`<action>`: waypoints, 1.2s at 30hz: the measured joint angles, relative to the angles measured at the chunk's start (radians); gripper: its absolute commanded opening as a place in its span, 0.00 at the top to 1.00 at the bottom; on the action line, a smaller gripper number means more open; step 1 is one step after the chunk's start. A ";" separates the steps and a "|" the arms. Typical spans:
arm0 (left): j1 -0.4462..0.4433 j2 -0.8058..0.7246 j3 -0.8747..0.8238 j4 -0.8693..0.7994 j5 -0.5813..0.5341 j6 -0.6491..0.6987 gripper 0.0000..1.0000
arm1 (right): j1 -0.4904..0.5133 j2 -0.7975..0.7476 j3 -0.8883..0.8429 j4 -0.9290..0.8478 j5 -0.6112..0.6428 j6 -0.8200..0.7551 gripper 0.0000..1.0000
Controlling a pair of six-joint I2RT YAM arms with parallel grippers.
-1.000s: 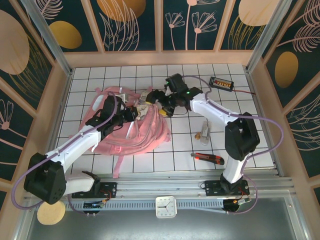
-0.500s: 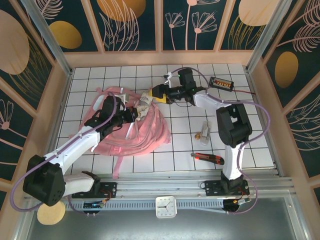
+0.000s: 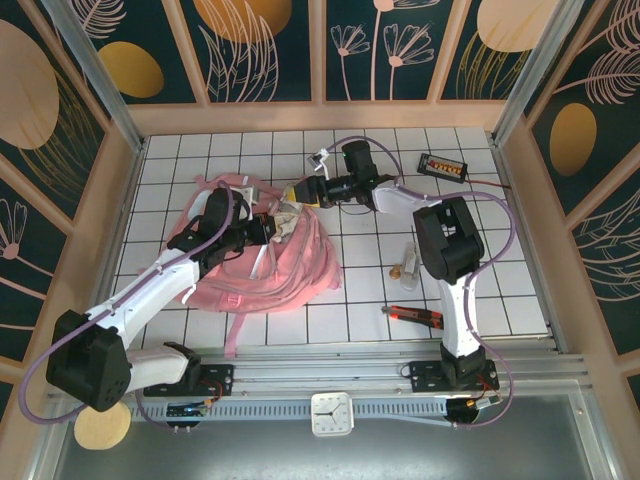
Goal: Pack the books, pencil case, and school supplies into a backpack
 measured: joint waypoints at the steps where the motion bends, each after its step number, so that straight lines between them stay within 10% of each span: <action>1: 0.000 0.000 0.000 -0.002 0.004 0.002 1.00 | -0.001 0.004 0.000 0.002 0.007 0.000 0.09; 20: 0.000 -0.001 0.000 -0.008 0.015 0.002 1.00 | 0.013 0.031 -0.052 0.199 -0.002 0.020 0.24; 23: 0.000 -0.001 0.000 -0.013 0.016 0.002 1.00 | 0.011 0.008 -0.106 0.228 0.000 0.029 0.44; 26: 0.000 -0.001 0.000 -0.018 0.018 0.002 1.00 | 0.002 -0.031 -0.169 0.254 -0.003 0.058 0.85; 36: 0.000 0.002 0.031 -0.045 0.013 0.000 1.00 | 0.062 -0.219 -0.328 0.255 0.179 0.123 1.00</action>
